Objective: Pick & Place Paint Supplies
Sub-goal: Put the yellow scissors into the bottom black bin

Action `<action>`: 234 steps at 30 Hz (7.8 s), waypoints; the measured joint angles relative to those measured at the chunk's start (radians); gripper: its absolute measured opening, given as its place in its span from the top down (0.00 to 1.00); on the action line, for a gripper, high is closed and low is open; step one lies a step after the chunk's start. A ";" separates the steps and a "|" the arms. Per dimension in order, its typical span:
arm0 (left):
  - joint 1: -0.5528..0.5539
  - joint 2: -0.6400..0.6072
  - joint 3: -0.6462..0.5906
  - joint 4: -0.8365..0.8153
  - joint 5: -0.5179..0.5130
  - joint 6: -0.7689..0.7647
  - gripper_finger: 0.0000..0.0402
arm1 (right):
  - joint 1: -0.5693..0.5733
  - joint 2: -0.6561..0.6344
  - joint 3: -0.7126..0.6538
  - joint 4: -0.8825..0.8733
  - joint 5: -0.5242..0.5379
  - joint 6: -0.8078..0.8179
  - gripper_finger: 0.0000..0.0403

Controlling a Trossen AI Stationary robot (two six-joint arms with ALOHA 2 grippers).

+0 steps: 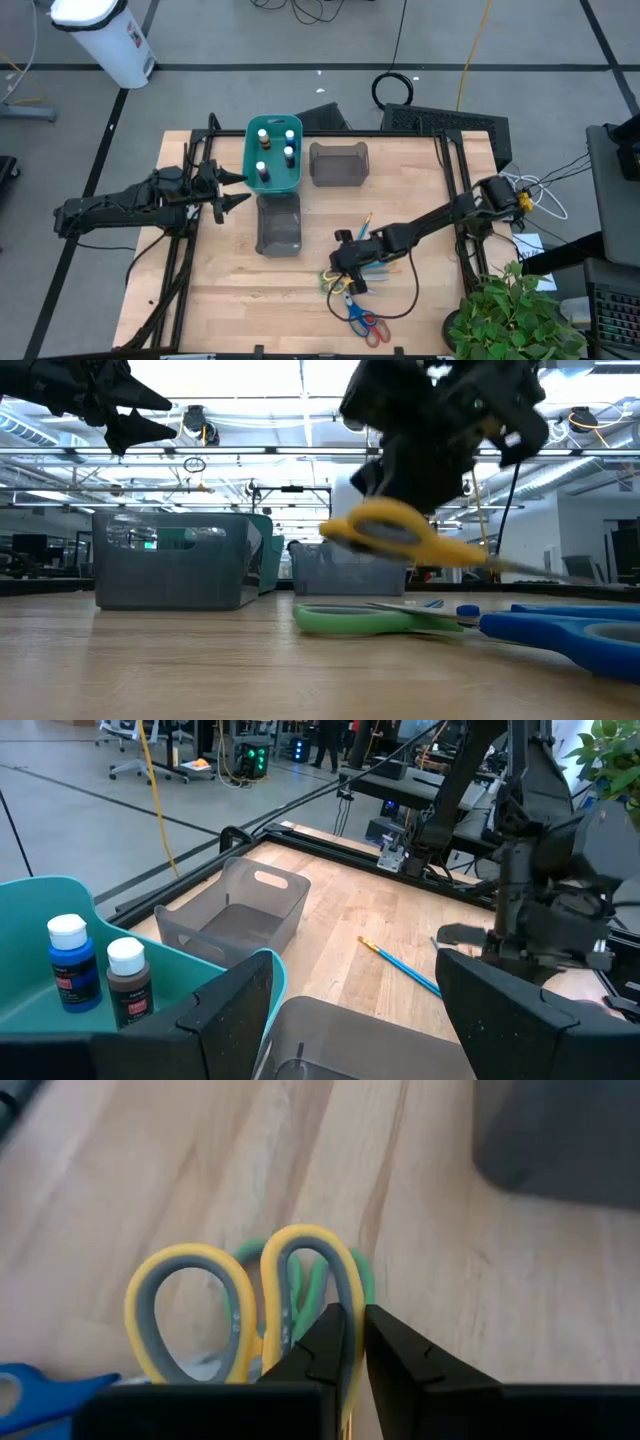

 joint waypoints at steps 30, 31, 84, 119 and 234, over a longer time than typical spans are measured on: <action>0.000 0.024 0.000 0.014 0.000 -0.029 0.29 | -0.038 -0.158 0.002 0.415 0.651 -0.242 0.96; 0.000 0.032 0.000 0.025 0.000 -0.029 0.29 | -0.041 -0.158 0.002 0.439 0.672 -0.255 0.96; -0.301 1.118 0.246 1.166 -0.164 0.221 0.29 | 0.040 -0.131 -0.017 0.678 1.170 -0.653 0.96; -0.322 0.663 0.287 0.329 -0.231 0.019 0.92 | 0.192 -0.229 -0.017 0.635 1.099 -0.521 0.74; -0.448 0.705 -0.004 0.426 -0.446 0.321 0.52 | 0.229 -0.258 -0.016 0.621 1.096 -0.549 0.73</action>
